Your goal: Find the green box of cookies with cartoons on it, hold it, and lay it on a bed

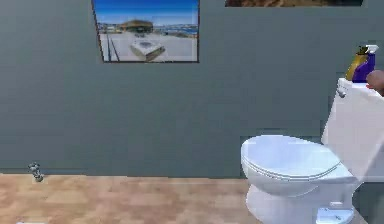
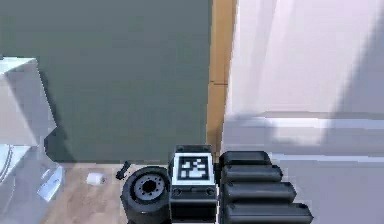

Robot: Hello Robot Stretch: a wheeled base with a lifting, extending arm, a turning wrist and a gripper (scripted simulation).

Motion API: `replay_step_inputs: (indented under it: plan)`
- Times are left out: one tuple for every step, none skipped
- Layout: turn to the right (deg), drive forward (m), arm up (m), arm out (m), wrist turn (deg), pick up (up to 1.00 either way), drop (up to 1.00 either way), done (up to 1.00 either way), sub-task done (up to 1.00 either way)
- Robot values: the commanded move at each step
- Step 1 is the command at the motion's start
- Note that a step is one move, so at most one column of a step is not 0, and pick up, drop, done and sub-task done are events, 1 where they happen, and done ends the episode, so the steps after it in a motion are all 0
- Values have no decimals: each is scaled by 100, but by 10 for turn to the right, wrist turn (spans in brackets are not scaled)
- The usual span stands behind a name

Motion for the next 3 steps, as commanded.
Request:
replay_step_inputs:
  plan:
    - [-450, 0, 0, 0, 0, 0, 0, 0, 0]
    - [-150, 0, 0, 0, 0, 0, 0, 0, 0]
    - [0, 75, 0, 0, 0, 0, 0, 0, 0]
